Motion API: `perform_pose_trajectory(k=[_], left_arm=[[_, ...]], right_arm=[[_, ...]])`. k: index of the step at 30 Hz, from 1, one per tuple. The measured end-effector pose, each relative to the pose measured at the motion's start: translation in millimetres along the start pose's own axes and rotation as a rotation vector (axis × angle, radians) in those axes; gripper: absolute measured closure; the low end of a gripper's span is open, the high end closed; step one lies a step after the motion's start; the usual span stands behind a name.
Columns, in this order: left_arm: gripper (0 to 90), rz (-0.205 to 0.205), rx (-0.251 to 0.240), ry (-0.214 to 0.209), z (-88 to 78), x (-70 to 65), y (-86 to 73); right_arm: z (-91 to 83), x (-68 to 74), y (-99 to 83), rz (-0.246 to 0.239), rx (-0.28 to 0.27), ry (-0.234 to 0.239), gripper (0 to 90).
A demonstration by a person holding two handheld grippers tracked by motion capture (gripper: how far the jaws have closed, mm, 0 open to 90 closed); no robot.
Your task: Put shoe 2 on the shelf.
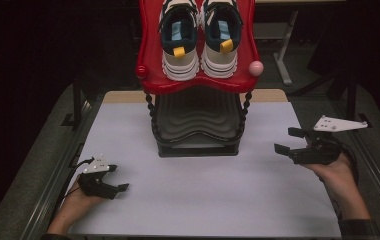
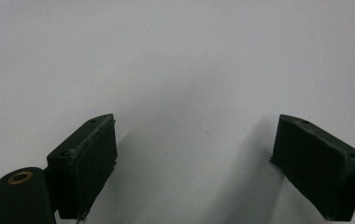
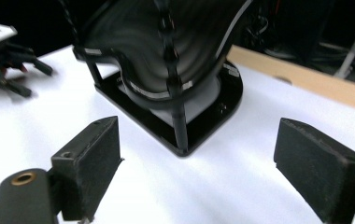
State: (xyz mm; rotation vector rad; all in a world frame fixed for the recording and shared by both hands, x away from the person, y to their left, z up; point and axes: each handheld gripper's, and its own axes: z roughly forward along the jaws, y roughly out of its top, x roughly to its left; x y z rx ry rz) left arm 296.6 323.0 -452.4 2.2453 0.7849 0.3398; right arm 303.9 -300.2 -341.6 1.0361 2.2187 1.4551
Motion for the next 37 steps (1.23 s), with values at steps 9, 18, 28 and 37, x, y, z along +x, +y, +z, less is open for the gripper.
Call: perform_pose_trajectory(k=[9, 18, 28, 37], left_arm=[[13.1, -0.001, -0.001, 0.0, 0.1, -0.1, 0.0], [13.1, 0.0, 0.0, 0.0, 0.0, 0.0, 0.0], [13.1, 0.0, 0.0, 0.0, 0.0, 0.0, 0.0], [13.1, -0.001, -0.001, -0.001, 0.1, 0.1, 0.0]], right_arm=[[8.0, -2.1, -33.2, 0.043, 0.035, -0.017, 13.6], [12.5, -4.0, -60.9, 0.068, 0.082, -0.044, 13.5], [18.2, -7.7, -86.5, 0.071, 0.178, -0.095, 13.4], [21.2, -7.1, -93.6, 0.071, 0.213, -0.102, 13.3]])
